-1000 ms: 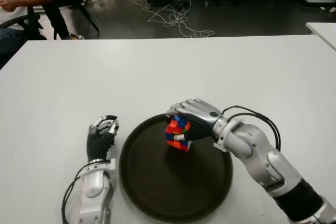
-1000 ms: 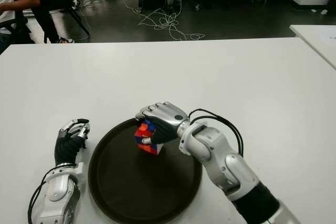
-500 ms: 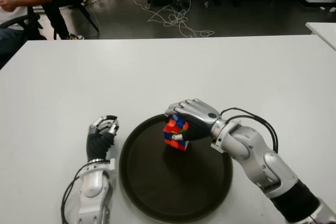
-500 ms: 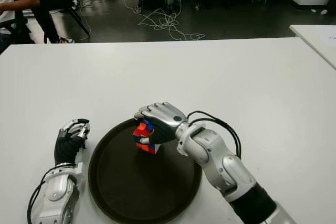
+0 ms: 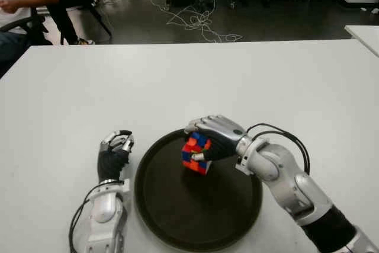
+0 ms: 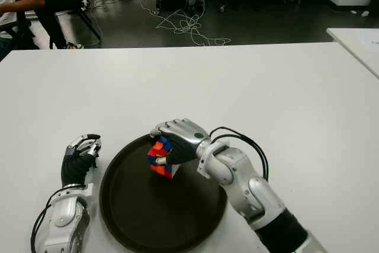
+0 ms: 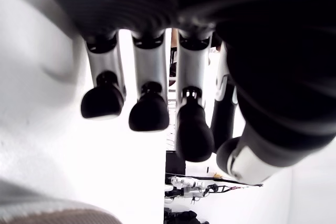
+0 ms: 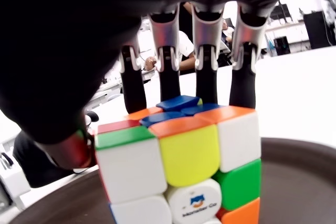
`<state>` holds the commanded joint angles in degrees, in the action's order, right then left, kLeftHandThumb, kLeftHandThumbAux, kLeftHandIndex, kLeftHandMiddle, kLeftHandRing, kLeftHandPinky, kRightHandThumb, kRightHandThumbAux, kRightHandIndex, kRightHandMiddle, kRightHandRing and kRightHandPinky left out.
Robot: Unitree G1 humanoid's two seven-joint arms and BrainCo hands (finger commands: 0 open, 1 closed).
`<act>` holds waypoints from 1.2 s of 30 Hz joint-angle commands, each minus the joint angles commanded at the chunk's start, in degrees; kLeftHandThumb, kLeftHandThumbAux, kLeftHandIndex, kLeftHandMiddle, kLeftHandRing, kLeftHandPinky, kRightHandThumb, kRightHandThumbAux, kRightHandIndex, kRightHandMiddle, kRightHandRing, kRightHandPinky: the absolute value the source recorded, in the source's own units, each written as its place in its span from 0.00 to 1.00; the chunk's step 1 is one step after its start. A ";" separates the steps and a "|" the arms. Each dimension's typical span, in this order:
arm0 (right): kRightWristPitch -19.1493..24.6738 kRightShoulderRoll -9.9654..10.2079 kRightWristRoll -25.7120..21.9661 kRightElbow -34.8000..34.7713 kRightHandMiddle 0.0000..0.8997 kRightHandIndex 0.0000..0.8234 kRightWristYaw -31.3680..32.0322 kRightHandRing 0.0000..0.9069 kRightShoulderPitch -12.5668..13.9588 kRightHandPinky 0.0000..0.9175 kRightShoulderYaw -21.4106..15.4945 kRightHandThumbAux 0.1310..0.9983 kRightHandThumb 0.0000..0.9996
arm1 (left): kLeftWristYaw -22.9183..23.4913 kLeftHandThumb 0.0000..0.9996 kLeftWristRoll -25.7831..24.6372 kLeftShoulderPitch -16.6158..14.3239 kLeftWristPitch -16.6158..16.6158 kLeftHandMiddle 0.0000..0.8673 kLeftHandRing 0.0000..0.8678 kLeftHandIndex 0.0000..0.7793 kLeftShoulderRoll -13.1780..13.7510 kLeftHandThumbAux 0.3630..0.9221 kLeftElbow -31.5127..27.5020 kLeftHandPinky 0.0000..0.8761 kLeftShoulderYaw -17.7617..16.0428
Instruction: Pick up the Rubik's Cube and put it in the plate
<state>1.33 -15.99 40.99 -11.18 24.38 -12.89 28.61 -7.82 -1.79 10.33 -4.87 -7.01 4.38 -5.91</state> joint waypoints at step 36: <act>-1.72 0.71 0.11 0.71 0.86 0.53 -3.76 0.86 1.85 0.83 -0.28 0.70 0.68 | 1.43 0.71 2.09 -0.02 1.23 0.93 0.94 0.57 1.73 0.61 -0.08 0.93 1.02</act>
<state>-0.40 -15.28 41.11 -10.47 20.62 -11.05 28.33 -6.38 0.30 10.31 -3.65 -5.28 4.30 -4.89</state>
